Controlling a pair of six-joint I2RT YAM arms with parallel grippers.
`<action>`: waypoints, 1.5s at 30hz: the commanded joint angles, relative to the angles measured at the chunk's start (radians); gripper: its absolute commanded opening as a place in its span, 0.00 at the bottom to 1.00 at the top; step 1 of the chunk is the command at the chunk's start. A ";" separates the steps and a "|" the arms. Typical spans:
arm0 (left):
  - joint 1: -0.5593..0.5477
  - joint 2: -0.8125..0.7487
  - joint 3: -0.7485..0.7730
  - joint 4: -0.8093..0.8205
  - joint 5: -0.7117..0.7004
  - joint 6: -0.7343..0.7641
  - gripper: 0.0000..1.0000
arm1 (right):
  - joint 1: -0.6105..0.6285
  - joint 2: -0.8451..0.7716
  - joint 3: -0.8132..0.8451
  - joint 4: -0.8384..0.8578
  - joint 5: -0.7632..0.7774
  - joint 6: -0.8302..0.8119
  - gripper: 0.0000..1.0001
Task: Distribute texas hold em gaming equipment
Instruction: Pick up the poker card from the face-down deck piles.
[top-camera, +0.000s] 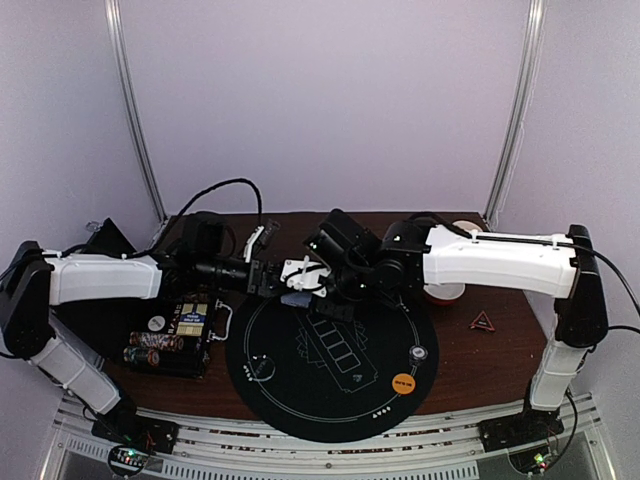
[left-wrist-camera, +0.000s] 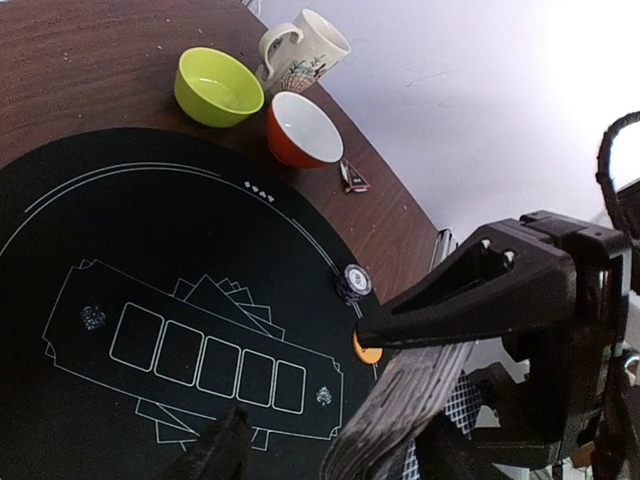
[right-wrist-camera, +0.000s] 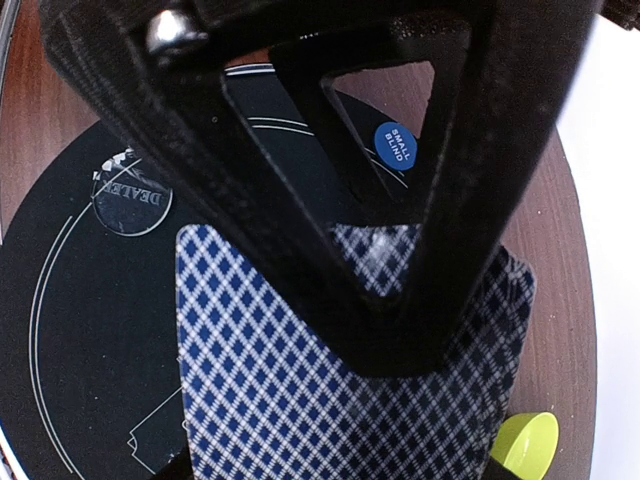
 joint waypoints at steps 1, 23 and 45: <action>0.000 -0.003 0.034 -0.073 -0.052 0.068 0.53 | -0.002 -0.014 0.014 0.012 0.013 0.008 0.57; 0.036 -0.079 0.046 -0.140 -0.030 0.091 0.66 | -0.008 -0.025 -0.011 0.015 0.026 0.011 0.55; 0.050 -0.121 0.063 -0.186 0.017 0.102 0.38 | -0.020 -0.023 -0.009 0.009 0.027 0.007 0.53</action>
